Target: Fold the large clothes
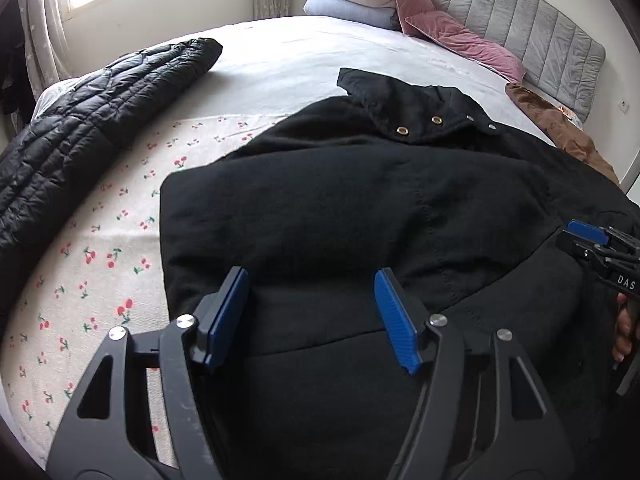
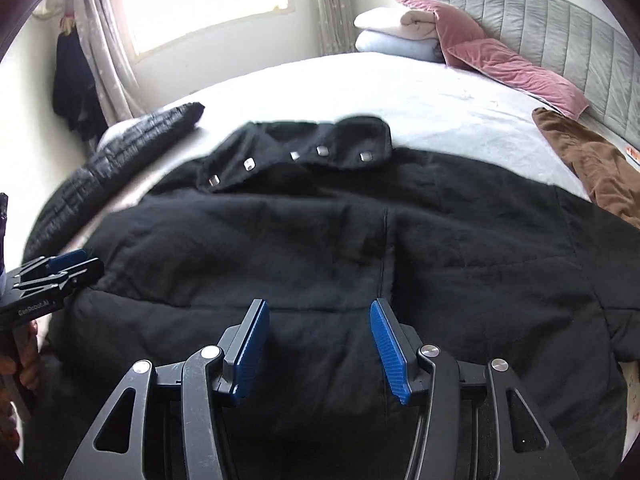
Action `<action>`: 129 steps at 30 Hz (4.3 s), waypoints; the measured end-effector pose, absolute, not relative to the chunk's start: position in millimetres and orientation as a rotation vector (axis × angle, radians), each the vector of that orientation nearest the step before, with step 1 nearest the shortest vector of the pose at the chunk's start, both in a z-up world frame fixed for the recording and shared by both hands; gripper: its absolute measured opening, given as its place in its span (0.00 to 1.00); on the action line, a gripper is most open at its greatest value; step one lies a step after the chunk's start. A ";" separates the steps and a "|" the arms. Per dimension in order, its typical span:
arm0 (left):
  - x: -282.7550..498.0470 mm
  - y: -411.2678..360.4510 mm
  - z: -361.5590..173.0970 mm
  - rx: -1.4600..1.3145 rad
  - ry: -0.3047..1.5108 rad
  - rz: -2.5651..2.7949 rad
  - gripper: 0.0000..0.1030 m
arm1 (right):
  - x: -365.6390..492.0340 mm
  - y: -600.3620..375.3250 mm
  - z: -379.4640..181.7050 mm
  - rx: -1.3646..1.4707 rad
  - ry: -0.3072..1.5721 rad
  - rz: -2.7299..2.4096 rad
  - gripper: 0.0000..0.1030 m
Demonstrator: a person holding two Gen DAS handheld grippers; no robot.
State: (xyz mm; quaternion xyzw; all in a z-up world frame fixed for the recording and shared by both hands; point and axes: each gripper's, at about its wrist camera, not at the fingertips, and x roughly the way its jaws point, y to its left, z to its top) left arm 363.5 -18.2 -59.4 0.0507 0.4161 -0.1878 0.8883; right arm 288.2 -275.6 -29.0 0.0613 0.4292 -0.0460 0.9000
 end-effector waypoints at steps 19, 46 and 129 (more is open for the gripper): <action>316.5 -22.9 -10.3 0.039 0.974 -0.300 0.82 | 204.2 -340.6 8.8 0.344 0.849 -0.163 0.77; 231.3 -72.3 51.9 0.100 0.999 -0.451 0.90 | 25.1 -637.3 23.2 0.884 0.590 -0.799 0.79; 331.3 -158.0 15.7 -0.020 0.882 -0.257 0.22 | 152.7 -512.7 -6.9 0.694 0.614 -0.332 0.52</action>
